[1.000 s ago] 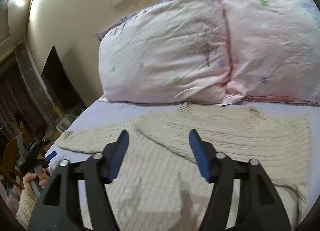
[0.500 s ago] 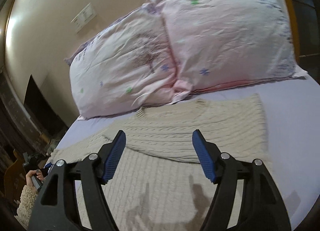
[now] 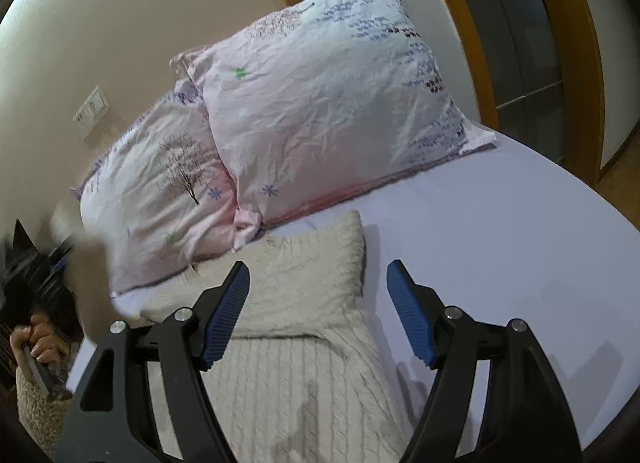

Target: Fold small clothes

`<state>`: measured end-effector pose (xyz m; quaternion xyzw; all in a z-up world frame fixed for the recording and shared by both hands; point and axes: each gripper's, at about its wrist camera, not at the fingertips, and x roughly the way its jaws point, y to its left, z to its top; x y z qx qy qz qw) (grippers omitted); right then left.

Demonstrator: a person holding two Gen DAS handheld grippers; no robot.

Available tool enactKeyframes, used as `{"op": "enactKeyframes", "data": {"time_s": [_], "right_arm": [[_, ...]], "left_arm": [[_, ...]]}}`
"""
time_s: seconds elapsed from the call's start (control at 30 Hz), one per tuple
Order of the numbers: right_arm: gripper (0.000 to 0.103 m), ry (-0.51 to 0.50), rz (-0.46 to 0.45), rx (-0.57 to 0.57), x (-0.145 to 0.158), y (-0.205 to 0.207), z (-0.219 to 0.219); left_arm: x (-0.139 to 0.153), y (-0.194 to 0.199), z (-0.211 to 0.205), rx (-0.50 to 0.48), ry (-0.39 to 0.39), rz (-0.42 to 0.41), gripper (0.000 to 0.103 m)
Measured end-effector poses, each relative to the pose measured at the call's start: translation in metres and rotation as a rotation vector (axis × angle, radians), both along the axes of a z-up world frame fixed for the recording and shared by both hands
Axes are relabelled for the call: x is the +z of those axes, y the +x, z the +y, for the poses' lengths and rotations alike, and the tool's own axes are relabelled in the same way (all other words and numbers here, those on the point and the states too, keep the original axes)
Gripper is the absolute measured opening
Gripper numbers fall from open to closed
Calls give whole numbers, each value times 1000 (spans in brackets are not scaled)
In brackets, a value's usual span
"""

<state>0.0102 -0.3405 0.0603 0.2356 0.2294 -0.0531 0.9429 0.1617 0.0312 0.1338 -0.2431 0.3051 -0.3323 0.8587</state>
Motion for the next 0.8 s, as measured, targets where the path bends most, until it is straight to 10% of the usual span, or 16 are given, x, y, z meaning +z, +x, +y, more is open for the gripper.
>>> {"op": "enactKeyframes", "data": {"time_s": [0.17, 0.3, 0.4, 0.8], "right_arm": [[77, -25, 21, 33, -3, -29, -8], [82, -5, 30, 126, -9, -64, -15], [82, 108, 58, 284, -26, -96, -20], [82, 513, 270, 478, -141, -146, -21]], "left_arm": [[-32, -20, -82, -254, 152, 60, 11], [-22, -80, -15, -168, 193, -48, 58], [-21, -135, 49, -97, 229, -78, 71], [-140, -262, 163, 25, 87, 236, 74]]}}
